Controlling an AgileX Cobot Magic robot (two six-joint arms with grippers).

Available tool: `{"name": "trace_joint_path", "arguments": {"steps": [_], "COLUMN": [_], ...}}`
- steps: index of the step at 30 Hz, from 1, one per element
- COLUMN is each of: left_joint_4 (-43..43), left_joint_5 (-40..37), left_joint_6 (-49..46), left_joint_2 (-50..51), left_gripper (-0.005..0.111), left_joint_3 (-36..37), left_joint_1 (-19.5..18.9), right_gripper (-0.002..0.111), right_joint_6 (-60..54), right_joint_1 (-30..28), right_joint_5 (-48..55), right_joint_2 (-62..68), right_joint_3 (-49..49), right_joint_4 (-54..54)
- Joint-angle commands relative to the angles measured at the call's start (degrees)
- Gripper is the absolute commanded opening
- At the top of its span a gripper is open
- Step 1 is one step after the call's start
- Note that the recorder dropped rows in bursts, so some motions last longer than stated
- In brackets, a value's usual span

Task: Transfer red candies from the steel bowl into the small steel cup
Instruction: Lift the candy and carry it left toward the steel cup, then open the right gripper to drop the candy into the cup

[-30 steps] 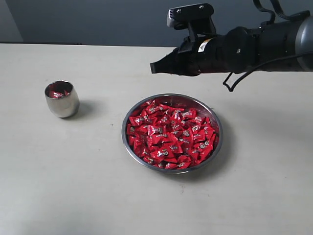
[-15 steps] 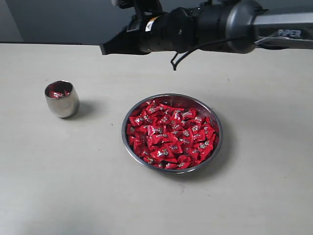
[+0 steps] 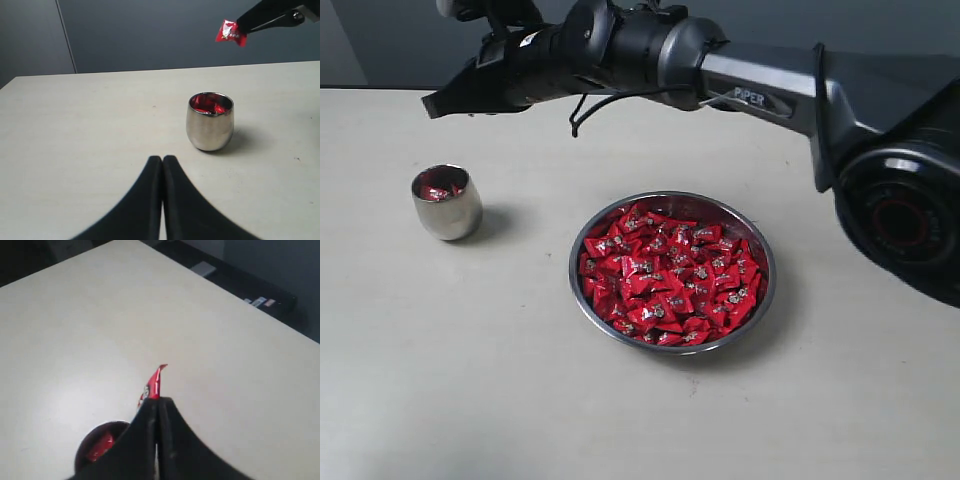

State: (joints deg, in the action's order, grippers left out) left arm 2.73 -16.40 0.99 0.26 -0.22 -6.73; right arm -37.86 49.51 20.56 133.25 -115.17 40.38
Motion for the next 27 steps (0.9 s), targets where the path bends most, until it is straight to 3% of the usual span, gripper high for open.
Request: {"name": "trace_joint_path", "arguments": {"steps": [1, 23, 25, 27], "left_joint_4": [-0.1, -0.1, -0.1, -0.1], "left_joint_5": [0.1, 0.1, 0.1, 0.1], "left_joint_6": [0.1, 0.1, 0.1, 0.1], "left_joint_2": [-0.3, -0.3, -0.3, -0.3], "left_gripper": [0.000, 0.000, 0.000, 0.000], "left_joint_3": [0.2, 0.2, 0.2, 0.2], "left_joint_1": [0.0, 0.0, 0.0, 0.0], "right_gripper": [-0.001, -0.001, 0.003, 0.014], "right_joint_6": [-4.5, -4.9, -4.7, -4.7], "right_joint_1": [0.5, 2.3, 2.3, 2.3], "right_joint_5": [6.5, 8.9, 9.0, 9.1], "right_joint_2": [3.8, 8.3, 8.3, 8.3], "right_joint_3": [-5.7, -6.3, -6.2, -6.2], "right_joint_4": [4.0, 4.4, 3.6, 3.6]}}
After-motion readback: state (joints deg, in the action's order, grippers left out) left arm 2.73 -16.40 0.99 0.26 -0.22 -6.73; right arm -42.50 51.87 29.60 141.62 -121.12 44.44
